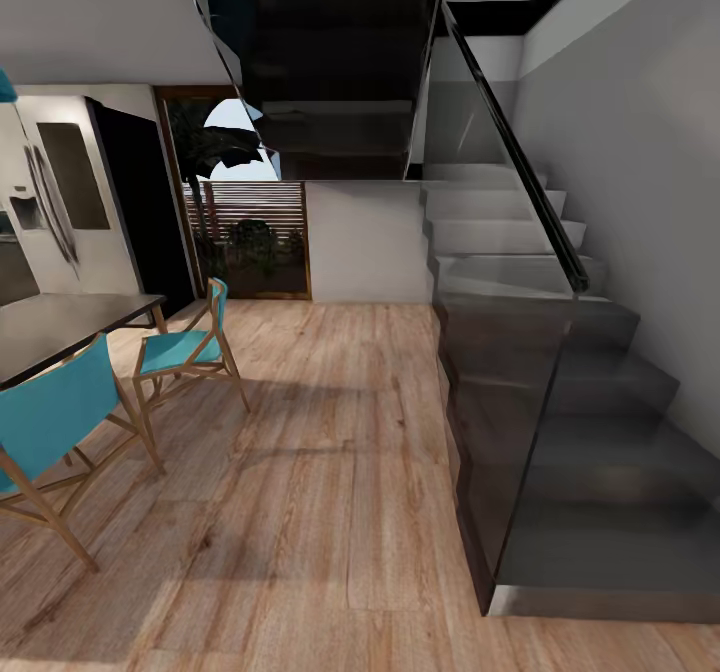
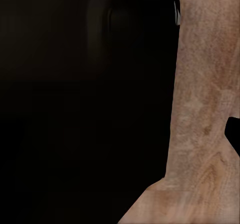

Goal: Put the three can of soda from the living room inside the tash can in the kitchen.

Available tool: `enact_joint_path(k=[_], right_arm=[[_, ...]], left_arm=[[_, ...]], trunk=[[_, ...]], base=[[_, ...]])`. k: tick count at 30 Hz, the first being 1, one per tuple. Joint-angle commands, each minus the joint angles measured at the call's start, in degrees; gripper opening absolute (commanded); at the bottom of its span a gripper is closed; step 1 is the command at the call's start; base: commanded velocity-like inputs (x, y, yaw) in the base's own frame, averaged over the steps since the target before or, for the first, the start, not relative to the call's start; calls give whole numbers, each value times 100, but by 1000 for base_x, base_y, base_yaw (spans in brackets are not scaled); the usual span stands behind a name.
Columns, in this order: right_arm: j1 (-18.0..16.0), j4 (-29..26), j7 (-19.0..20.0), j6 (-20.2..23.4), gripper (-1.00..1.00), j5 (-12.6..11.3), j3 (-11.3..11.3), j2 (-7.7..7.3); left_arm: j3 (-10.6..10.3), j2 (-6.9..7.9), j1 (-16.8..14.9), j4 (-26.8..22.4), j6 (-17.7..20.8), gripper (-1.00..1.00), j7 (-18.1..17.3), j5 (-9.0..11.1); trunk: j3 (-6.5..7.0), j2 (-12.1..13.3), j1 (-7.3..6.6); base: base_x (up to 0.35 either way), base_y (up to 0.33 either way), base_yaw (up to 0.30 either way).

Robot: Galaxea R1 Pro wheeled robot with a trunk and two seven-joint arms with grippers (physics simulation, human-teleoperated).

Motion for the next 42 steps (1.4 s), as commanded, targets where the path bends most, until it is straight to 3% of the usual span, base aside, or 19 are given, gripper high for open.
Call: enact_joint_path(k=[1,20,25,31,32,34,35,36,38,40,42], right_arm=[[0,0,0,0,100,0,0,0],[-26,-45,43,-67,100,59,18,24],[-58,-208,205,-229,100,64,25,-132],[-12,-402,397,-421,100,71,40,-184],[-4,-3594,784,-1327,100,71,39,-189],[7,-4194,906,-1352,100,71,27,-197],[16,-4958,1043,-1371,100,71,-1,-204],[20,-5415,1098,-1374,100,71,-13,-206],[25,-5868,1135,-1368,100,67,-26,-208],[31,-6718,1254,-1328,100,30,-72,-275],[32,-7061,1388,-1263,100,14,-144,-360]], left_arm=[[0,0,0,0,0,100,0,0],[-16,-41,-17,-26,-53,100,-35,-18],[-17,3,-183,-190,-215,100,9,-11],[59,9,-248,-385,-407,100,38,33],[65,9,-244,-3122,-737,100,39,37],[68,9,-230,-3911,-626,100,41,43],[66,9,-174,-5213,-437,100,42,44],[63,9,-53,-6049,-302,100,41,44],[59,11,171,-6789,-197,100,34,44],[55,16,647,-7797,-148,100,11,44],[55,26,808,-8054,-173,100,4,41]], trunk=[[0,1,0],[0,1,0],[0,1,0],[0,1,0],[0,1,0],[0,1,0],[0,1,0],[0,1,0],[0,1,0],[0,1,0],[0,1,0]], base=[[0,0,0],[0,0,0],[0,0,0],[0,0,0],[0,0,0],[0,0,0],[0,0,0],[0,0,0],[0,0,0],[0,0,0],[0,0,0]])
